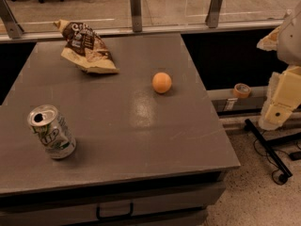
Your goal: Move 7up can near orange
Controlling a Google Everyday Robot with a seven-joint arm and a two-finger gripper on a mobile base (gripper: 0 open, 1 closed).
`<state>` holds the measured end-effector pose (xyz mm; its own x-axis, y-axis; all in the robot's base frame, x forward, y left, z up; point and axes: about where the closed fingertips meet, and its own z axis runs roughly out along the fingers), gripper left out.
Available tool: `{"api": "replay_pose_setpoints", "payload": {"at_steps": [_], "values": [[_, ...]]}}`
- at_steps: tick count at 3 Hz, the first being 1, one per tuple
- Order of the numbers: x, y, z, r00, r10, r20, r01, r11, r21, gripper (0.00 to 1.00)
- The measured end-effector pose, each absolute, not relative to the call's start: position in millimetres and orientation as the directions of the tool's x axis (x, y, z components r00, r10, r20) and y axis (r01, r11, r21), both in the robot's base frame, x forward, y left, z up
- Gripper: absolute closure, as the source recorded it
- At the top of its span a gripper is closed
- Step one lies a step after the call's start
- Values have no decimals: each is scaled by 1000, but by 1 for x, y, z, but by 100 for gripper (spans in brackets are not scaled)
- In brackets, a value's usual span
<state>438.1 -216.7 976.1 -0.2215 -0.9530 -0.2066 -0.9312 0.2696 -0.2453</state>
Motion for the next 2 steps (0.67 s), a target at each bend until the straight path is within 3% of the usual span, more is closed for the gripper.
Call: {"api": "replay_pose_setpoints", "payload": {"at_steps": [2], "values": [[437, -212, 977, -209, -950, -233, -933, 265, -245, 0]]}}
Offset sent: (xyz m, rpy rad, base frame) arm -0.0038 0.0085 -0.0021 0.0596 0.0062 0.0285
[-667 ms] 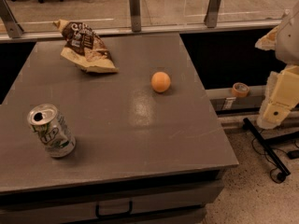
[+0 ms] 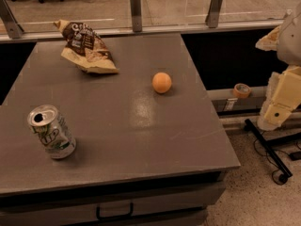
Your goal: Move 7up can near orange
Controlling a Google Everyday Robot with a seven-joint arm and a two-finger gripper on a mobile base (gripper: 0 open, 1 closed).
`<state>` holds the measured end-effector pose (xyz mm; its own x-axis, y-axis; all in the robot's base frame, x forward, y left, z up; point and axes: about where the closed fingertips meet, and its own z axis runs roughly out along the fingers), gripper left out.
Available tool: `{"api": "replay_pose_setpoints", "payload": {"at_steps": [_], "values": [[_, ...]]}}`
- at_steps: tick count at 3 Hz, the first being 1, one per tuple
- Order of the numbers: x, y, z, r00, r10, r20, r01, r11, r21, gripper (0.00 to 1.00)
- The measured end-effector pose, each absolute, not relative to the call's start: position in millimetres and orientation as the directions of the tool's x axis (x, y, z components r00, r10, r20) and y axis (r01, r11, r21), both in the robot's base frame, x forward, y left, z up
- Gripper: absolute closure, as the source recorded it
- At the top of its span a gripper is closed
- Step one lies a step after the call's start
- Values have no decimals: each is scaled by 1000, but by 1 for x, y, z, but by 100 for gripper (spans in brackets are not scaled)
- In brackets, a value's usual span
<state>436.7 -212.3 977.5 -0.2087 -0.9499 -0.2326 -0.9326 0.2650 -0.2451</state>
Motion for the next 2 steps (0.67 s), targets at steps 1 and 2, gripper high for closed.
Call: {"api": "replay_pose_setpoints", "payload": {"at_steps": [1, 2], "values": [[430, -192, 972, -166, -932, -322, -945, 244, -219, 0], [419, -162, 945, -58, -875, -480, -963, 177, -206, 0]]}}
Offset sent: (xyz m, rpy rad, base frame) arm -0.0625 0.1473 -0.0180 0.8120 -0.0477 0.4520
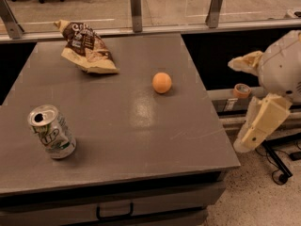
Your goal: Move 7up can near orange
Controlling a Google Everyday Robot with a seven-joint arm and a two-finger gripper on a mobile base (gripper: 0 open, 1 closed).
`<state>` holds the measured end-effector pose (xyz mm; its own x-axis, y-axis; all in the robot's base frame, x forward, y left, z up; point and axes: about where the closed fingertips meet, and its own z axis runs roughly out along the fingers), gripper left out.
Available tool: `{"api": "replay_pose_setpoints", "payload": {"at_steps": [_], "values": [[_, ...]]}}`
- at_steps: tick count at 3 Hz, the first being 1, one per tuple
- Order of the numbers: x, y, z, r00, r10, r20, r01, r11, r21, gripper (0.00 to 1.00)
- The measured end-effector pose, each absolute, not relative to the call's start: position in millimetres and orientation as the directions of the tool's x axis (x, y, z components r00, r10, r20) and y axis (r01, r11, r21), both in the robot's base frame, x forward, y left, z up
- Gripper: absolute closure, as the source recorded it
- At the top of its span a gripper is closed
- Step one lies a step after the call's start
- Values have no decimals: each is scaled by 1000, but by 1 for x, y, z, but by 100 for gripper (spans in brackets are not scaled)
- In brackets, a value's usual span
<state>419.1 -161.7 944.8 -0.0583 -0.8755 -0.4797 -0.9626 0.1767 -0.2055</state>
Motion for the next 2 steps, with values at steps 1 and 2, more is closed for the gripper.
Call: {"api": "replay_pose_setpoints", "payload": {"at_steps": [1, 2], "values": [[405, -121, 923, 47, -791, -610, -976, 94, -197, 0], [396, -65, 906, 54, -635, -771, -991, 60, -120, 0]]}}
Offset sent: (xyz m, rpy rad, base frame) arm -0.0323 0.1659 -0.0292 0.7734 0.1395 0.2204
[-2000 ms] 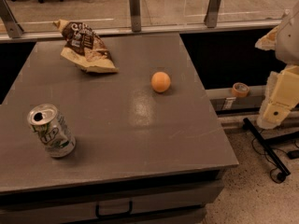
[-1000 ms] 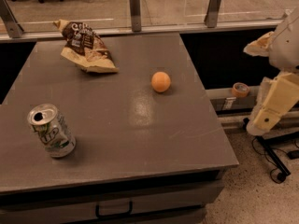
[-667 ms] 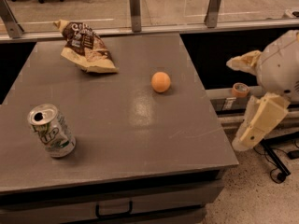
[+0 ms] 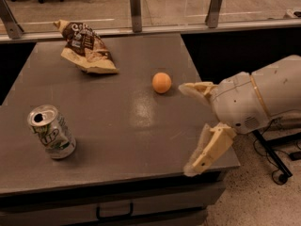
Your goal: Move 7up can near orange
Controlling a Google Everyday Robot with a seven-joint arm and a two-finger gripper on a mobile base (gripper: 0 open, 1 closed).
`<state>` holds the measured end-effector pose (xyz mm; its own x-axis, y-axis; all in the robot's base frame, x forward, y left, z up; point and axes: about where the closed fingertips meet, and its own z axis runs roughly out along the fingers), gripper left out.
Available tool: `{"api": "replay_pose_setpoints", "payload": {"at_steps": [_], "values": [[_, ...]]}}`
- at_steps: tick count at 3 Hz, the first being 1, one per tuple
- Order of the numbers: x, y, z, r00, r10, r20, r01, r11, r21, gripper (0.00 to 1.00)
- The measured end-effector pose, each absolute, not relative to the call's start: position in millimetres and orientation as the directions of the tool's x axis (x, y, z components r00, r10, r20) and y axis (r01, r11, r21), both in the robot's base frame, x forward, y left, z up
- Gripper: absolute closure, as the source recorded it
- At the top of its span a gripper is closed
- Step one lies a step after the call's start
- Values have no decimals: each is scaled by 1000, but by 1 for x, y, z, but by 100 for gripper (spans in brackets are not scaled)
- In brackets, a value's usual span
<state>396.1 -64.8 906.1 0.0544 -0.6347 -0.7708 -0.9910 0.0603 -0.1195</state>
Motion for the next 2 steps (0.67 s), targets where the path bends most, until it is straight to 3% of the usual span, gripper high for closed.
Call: {"api": "replay_pose_setpoints", "payload": {"at_steps": [2], "values": [[391, -37, 916, 37, -563, -825, -993, 75, -96, 0]]}}
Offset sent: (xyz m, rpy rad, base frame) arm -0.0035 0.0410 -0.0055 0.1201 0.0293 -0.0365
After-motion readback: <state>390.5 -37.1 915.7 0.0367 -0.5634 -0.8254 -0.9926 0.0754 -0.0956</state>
